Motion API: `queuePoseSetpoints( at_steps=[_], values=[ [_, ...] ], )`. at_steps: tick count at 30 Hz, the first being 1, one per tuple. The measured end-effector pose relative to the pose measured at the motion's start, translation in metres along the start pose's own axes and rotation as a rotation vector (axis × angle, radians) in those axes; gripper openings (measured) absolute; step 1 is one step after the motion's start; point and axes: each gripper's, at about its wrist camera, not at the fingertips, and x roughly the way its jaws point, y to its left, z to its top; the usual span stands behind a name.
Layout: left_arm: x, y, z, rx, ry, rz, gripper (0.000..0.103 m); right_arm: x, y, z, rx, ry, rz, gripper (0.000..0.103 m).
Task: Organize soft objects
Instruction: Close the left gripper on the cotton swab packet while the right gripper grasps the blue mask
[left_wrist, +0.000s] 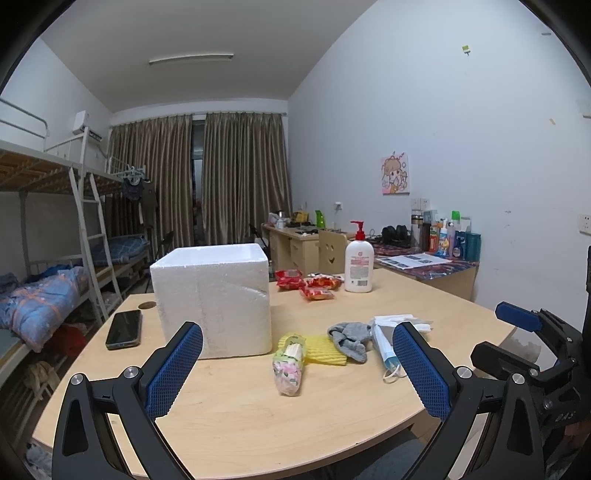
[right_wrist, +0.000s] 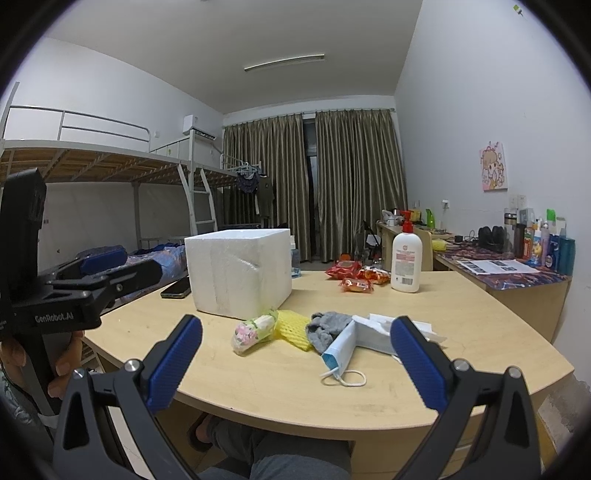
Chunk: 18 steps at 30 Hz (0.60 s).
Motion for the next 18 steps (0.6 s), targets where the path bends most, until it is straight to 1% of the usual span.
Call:
queuePoseSetpoints(
  at_steps=[13, 18],
  values=[
    [0.003, -0.001, -0.001, 0.023, -0.016, -0.001, 0.103, 0.006, -0.002, 0.001, -0.003, 0.019, -0.019, 0.103],
    [0.018, -0.002, -0.004, 0.036, 0.023, -0.004, 0.103, 0.013, -0.007, 0.001, 0.001, 0.032, -0.031, 0.103]
  ],
)
